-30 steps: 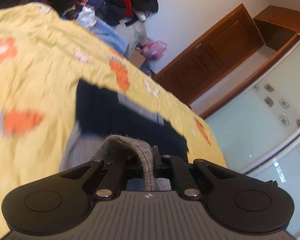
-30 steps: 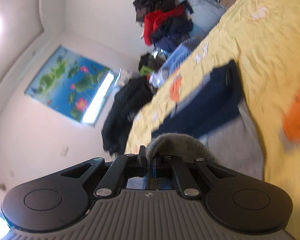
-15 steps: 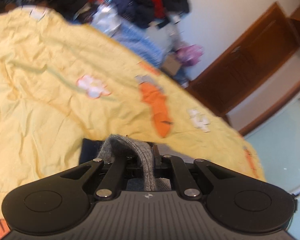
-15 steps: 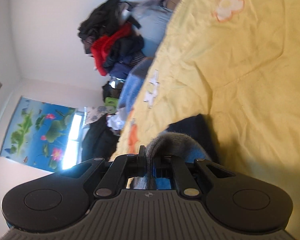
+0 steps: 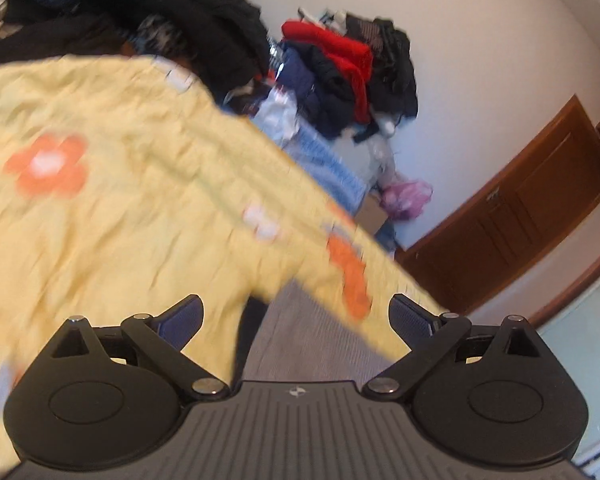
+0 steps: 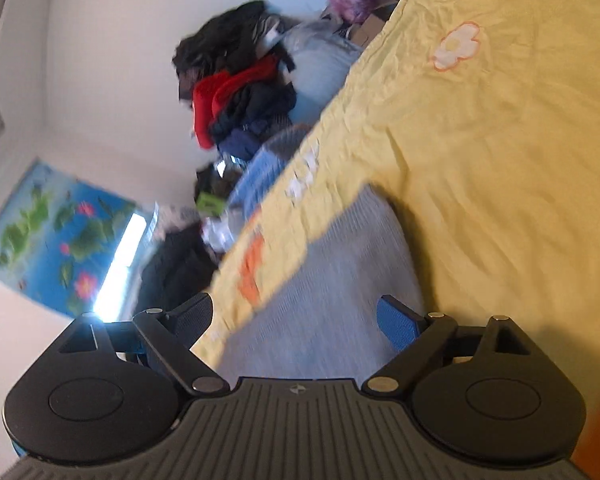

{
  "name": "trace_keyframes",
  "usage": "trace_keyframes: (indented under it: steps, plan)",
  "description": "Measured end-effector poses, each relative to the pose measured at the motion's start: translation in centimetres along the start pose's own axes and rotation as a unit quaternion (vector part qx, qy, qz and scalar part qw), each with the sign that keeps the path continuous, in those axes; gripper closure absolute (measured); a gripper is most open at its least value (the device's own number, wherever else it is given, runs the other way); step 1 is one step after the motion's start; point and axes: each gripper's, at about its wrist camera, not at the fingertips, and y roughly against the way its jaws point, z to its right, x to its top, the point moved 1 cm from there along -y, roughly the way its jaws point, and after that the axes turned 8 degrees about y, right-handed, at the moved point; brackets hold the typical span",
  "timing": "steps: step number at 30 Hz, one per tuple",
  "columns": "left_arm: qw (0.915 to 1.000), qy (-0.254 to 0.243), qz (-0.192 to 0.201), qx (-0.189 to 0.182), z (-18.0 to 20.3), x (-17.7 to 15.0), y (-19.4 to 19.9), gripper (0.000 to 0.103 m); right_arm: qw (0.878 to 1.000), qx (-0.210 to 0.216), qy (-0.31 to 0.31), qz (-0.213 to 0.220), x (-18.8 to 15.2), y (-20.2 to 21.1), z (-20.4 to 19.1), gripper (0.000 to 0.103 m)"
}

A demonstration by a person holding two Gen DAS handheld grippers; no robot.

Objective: Fold small clothes

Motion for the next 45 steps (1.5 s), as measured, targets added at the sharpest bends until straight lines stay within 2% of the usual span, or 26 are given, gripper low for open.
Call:
trace_keyframes:
  steps: [3,6,9,14,18,22,24,25,26,27,28,29,30,31,32,36,41,45]
  plan:
    - [0.9997,0.013,-0.021,0.008,-2.7,-4.8,2.7,0.003,0.998,-0.041,0.035,-0.007,-4.1,4.2,0.1,0.013]
    - [0.9981,0.039,-0.048,0.004,-4.4,-8.5,4.4,0.003,0.995,-0.086,0.043,-0.007,-7.2,6.8,1.0,0.015]
    - [0.9948,0.075,-0.066,-0.019,-5.1,-10.7,4.4,0.003,0.993,-0.112,0.042,0.005,-8.6,7.5,1.0,0.025]
    - [0.9942,0.096,-0.040,-0.028,-4.5,-11.0,3.0,0.003,0.991,-0.123,0.034,0.025,-9.2,5.2,-0.3,0.024]
    - [0.9908,0.126,-0.029,-0.040,-4.1,-10.5,1.3,0.004,0.995,-0.094,-0.005,0.029,-8.8,1.9,-0.8,0.024]
    - [0.9807,0.183,-0.031,-0.062,-4.4,-10.2,1.2,0.004,0.995,-0.096,-0.021,0.030,-8.5,0.1,-1.4,0.028]
    - [0.9808,0.185,-0.032,-0.054,-4.7,-10.4,1.3,0.010,0.996,-0.086,-0.021,0.024,-8.9,0.1,-1.2,0.030]
    - [0.9826,0.179,-0.031,-0.042,-4.7,-10.6,1.2,0.024,0.996,-0.087,-0.018,0.027,-9.0,0.3,-1.1,0.037]
    - [0.9837,0.174,-0.034,-0.031,-4.8,-10.7,1.1,0.049,0.995,-0.090,-0.020,0.029,-9.1,0.3,-0.9,0.049]
    - [0.9832,0.175,-0.046,-0.021,-5.0,-10.9,0.6,0.059,0.995,-0.093,-0.026,0.028,-9.1,0.3,-0.5,0.054]
    - [0.9818,0.180,-0.056,-0.019,-5.3,-11.1,0.2,0.069,0.995,-0.092,-0.035,0.027,-9.1,0.4,0.1,0.065]
    - [0.9815,0.183,-0.053,-0.018,-5.4,-11.1,0.1,0.071,0.994,-0.090,-0.046,0.028,-9.1,0.4,0.8,0.078]
    - [0.9821,0.181,-0.050,-0.012,-5.4,-11.1,0.0,0.075,0.994,-0.091,-0.057,0.028,-9.1,0.3,1.4,0.083]
    - [0.9830,0.177,-0.050,-0.003,-5.4,-11.1,-0.1,0.091,0.994,-0.087,-0.065,0.028,-9.1,0.2,1.9,0.090]
    - [0.9838,0.171,-0.054,0.009,-5.4,-11.0,-0.4,0.097,0.994,-0.079,-0.070,0.032,-9.3,0.3,2.2,0.090]
    - [0.9888,0.139,-0.049,0.020,-4.1,-10.3,0.2,0.098,0.996,-0.059,-0.048,0.042,-9.2,0.6,1.2,0.089]
    - [0.9942,0.094,-0.044,-0.029,-1.2,-9.5,4.6,0.098,0.999,-0.022,-0.016,0.047,-8.4,3.5,-1.3,0.089]
    - [0.9925,0.092,-0.063,-0.049,-1.6,-10.5,9.7,0.098,1.000,-0.001,-0.003,0.031,-9.7,7.9,-2.0,0.089]
